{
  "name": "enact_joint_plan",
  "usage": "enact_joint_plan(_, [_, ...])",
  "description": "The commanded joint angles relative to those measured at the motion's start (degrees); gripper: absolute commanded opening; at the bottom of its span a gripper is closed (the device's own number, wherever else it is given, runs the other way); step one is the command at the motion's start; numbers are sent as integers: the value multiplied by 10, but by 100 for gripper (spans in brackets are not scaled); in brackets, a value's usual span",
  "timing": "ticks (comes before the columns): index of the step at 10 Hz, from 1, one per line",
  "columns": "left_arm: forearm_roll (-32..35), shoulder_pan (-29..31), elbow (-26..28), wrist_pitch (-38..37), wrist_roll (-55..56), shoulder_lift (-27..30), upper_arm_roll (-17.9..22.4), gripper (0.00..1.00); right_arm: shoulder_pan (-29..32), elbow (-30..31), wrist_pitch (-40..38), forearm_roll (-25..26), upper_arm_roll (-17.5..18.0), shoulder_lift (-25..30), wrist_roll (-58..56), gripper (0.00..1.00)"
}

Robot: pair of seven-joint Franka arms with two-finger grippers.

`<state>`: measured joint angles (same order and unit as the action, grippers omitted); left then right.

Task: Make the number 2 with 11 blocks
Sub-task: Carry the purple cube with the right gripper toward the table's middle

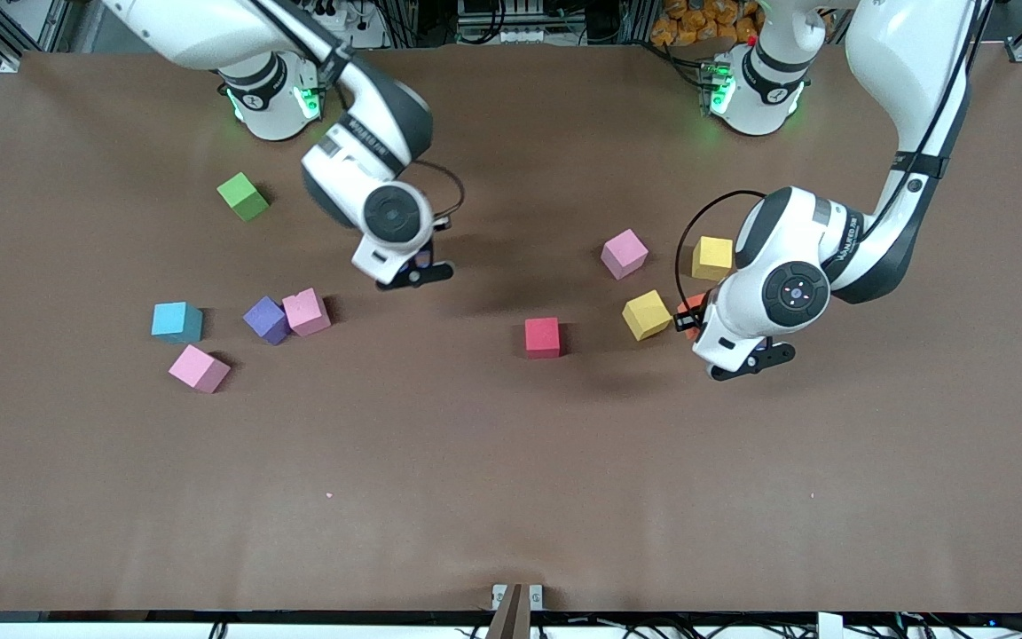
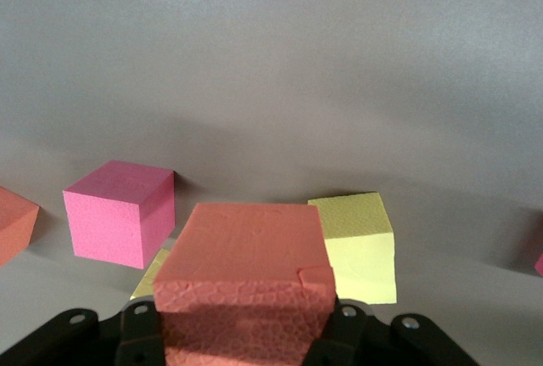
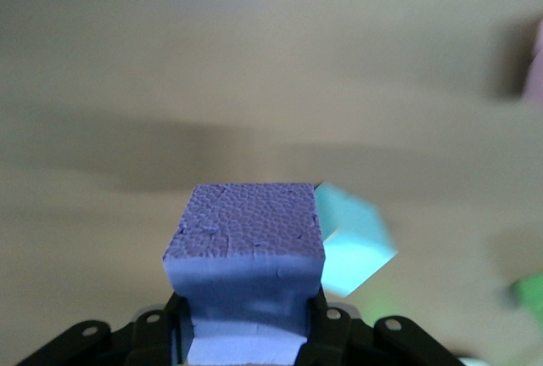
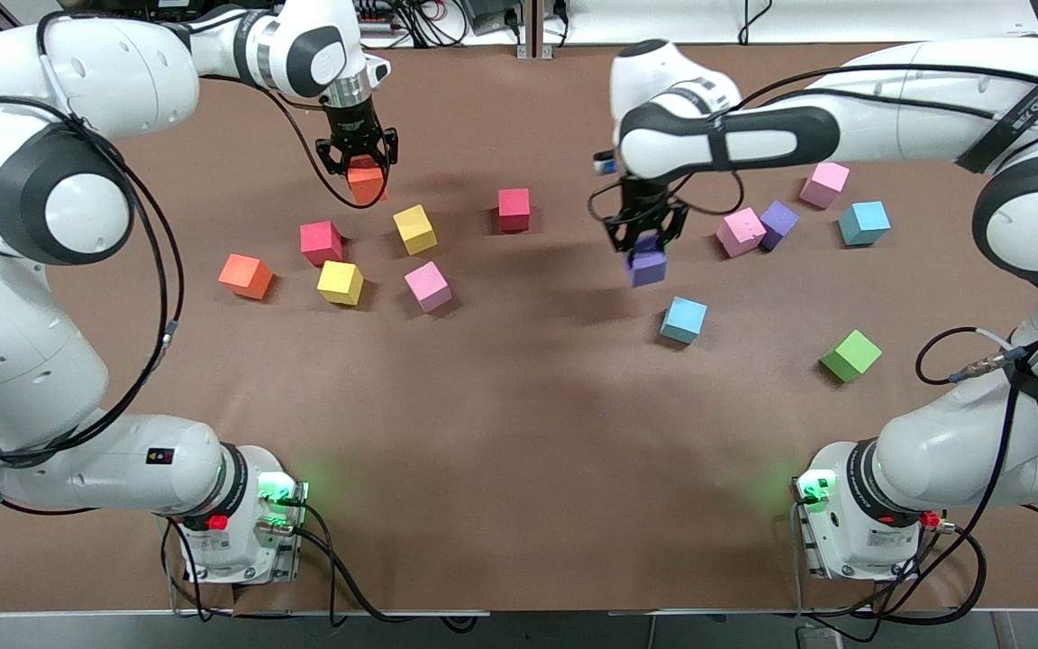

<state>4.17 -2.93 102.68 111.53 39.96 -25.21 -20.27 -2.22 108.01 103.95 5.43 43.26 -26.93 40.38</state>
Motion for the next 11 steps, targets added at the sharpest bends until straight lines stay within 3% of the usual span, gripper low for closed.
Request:
enact_joint_plan(1, [-4,1,3,-5,-4,6,-1,0,-35,11,1,-16,46,1,111,0])
enact_joint_plan(4, [-5,2,3,-5,-4,7,-1,0,-134,46,98,-17,55,-3,216,0])
enact_joint_plan(6, [-5,2,3,-5,-3,6,-1,0,-168,78,180,-17,55,-28,246,0])
enact_joint_plan(11, [-5,2,3,-5,-2,5,-1,0,-186,79,190,-6,52,-49,238,0])
